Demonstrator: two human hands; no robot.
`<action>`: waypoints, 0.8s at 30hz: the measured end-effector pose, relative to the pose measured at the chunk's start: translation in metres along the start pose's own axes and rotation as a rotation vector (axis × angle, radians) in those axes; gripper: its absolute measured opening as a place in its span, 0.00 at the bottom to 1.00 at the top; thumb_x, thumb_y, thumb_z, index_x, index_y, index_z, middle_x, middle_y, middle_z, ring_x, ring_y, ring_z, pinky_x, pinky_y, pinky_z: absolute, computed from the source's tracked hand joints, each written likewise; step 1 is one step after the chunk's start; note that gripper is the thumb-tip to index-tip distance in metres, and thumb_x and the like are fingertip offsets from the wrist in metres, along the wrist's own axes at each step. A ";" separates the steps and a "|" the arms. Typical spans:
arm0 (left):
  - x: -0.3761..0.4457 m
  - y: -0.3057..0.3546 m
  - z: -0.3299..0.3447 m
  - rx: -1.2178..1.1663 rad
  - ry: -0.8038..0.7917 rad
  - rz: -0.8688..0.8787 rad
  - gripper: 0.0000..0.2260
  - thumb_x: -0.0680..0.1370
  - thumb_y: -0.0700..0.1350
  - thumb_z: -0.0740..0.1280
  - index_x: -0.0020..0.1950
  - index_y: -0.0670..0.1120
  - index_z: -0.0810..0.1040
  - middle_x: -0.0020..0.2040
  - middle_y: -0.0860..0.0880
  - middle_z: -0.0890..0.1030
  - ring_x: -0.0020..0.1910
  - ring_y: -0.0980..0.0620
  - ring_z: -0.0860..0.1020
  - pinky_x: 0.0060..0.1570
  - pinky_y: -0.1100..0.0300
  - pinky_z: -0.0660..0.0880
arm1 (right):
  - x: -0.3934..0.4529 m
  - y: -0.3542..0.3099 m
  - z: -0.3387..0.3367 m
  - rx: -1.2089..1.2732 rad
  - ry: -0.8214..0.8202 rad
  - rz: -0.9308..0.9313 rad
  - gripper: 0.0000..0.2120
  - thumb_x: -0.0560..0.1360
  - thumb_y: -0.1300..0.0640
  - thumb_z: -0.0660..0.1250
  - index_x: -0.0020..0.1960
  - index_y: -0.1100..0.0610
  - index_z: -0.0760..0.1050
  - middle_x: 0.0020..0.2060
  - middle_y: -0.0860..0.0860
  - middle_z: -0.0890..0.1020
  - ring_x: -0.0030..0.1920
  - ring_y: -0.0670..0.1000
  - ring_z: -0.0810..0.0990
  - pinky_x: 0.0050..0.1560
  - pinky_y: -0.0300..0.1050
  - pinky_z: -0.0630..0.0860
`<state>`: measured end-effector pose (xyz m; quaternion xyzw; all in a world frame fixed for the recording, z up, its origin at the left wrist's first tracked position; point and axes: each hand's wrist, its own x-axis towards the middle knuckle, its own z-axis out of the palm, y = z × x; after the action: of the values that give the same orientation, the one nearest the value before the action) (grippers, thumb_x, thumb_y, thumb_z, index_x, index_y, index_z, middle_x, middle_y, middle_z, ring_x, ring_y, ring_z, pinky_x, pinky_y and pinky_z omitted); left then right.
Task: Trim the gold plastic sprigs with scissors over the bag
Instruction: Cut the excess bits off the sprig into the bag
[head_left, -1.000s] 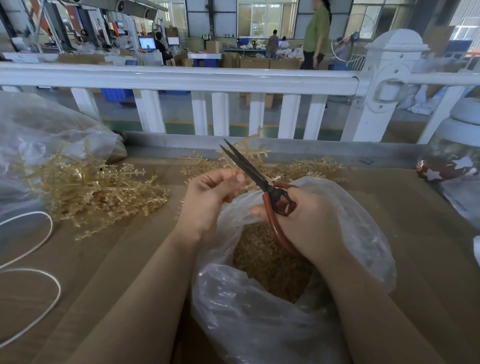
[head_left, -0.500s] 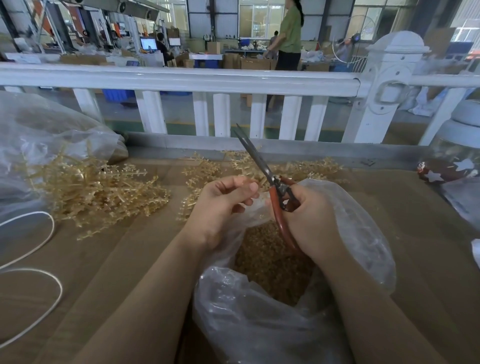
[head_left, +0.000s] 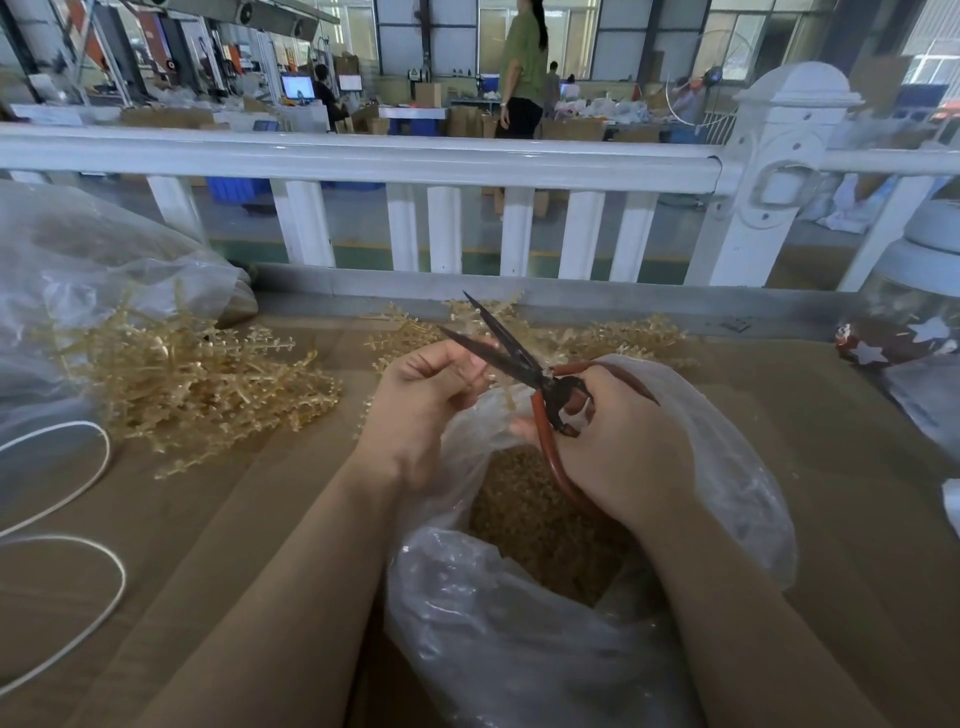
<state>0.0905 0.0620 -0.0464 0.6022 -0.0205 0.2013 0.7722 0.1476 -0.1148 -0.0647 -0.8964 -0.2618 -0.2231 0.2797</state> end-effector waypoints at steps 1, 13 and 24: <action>0.000 0.001 0.000 -0.032 0.007 -0.016 0.06 0.72 0.42 0.69 0.39 0.48 0.86 0.34 0.49 0.74 0.36 0.54 0.69 0.40 0.63 0.70 | 0.000 0.001 0.001 -0.025 0.000 -0.003 0.28 0.68 0.21 0.59 0.49 0.45 0.72 0.39 0.36 0.77 0.36 0.39 0.73 0.34 0.31 0.68; -0.001 0.006 0.000 -0.157 0.016 -0.129 0.06 0.69 0.38 0.69 0.37 0.45 0.86 0.31 0.49 0.78 0.32 0.56 0.73 0.35 0.65 0.69 | 0.000 -0.001 -0.002 -0.003 -0.040 -0.049 0.24 0.68 0.23 0.63 0.42 0.44 0.69 0.33 0.39 0.75 0.33 0.38 0.73 0.33 0.33 0.71; -0.002 0.005 0.001 -0.124 -0.061 -0.131 0.06 0.71 0.41 0.70 0.37 0.47 0.85 0.33 0.51 0.79 0.35 0.56 0.72 0.39 0.63 0.65 | -0.002 -0.007 -0.009 0.031 0.042 -0.072 0.22 0.68 0.22 0.57 0.36 0.39 0.63 0.26 0.34 0.66 0.28 0.35 0.66 0.31 0.26 0.59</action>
<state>0.0876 0.0613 -0.0421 0.5591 -0.0170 0.1303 0.8186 0.1395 -0.1158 -0.0563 -0.8770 -0.2915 -0.2478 0.2908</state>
